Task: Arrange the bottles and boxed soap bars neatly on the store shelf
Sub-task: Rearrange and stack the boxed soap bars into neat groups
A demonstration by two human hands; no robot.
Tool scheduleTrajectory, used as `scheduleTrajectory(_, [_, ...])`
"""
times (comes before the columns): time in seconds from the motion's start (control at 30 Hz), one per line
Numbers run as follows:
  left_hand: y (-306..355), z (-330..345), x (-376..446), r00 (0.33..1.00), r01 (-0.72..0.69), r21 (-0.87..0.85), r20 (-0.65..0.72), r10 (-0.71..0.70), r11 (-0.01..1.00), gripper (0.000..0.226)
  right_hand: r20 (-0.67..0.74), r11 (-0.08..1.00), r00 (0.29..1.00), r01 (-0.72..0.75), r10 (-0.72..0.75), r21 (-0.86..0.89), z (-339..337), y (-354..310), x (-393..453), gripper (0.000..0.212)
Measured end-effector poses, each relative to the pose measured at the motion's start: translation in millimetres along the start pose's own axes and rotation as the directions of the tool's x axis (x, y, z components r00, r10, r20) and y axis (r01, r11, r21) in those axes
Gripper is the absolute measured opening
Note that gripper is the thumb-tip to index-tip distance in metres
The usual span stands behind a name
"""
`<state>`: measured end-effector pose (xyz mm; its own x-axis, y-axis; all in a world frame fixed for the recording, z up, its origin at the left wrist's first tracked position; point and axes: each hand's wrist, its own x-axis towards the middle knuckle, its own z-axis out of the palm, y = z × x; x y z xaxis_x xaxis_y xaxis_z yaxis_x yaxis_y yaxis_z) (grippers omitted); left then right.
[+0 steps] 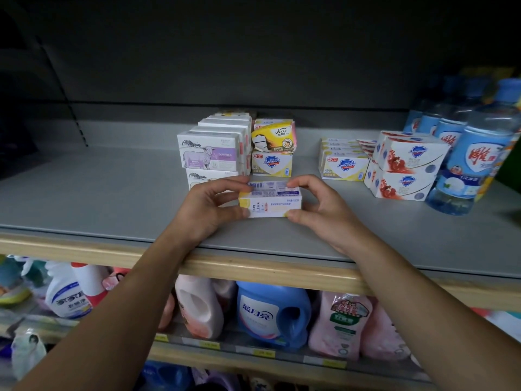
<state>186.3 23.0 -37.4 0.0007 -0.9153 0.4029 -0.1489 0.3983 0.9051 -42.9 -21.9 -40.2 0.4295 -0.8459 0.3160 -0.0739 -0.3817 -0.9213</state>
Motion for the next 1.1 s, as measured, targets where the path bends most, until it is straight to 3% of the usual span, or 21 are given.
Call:
scheduleTrajectory(0.23, [-2.7, -1.2, -1.3, 0.998, 0.027, 0.042, -0.059, -0.024, 0.999, 0.027, -0.042, 0.999, 0.999, -0.007, 0.005, -0.046, 1.5, 5.3, 1.9, 0.054])
scheduleTrajectory(0.33, [-4.5, 2.5, 0.9, 0.994, 0.040, 0.047, -0.104, -0.034, 0.998, 0.013, -0.094, 0.989, 0.995, 0.014, -0.028, -0.145, 2.7, 6.3, 2.3, 0.039])
scheduleTrajectory(0.47, [-9.7, 5.0, 4.0, 0.991, 0.023, 0.234, -0.137, 0.010, 0.972, 0.010, -0.197, 0.965, 0.980, -0.032, -0.020, -0.260, 2.9, 5.3, 3.2, 0.024])
scheduleTrajectory(0.7, [-9.4, 4.7, 2.7, 0.992, 0.007, 0.435, -0.119, 0.050, 0.901, 0.031, -0.203, 0.913, 0.978, -0.132, 0.055, -0.386, 4.7, 1.4, 2.4, 0.029])
scheduleTrajectory(0.83, [-4.2, 10.5, -2.5, 0.970, -0.069, 0.607, -0.145, 0.196, 0.791, 0.036, -0.177, 0.782, 0.984, -0.124, 0.018, -0.610, -14.7, -2.7, -4.5, 0.049])
scheduleTrajectory(0.97, [0.8, 21.4, -6.9, 0.924, -0.221, 0.787, -0.021, 0.383, 0.577, 0.034, -0.220, 0.560, 0.974, -0.213, 0.055, -0.800, -73.5, -1.8, -28.2, 0.055])
scheduleTrajectory(1.03, [1.6, 31.2, -6.0, 0.910, -0.251, 0.826, 0.025, 0.413, 0.504, 0.031, -0.252, 0.462, 0.962, -0.271, 0.105, -0.844, -104.2, 0.8, -40.1, 0.058])
scheduleTrajectory(1.1, [3.3, 45.5, -1.2, 0.913, -0.258, 0.830, 0.043, 0.405, 0.494, 0.030, -0.274, 0.380, 0.948, -0.315, 0.160, -0.869, -127.7, 4.5, -49.2, 0.062])
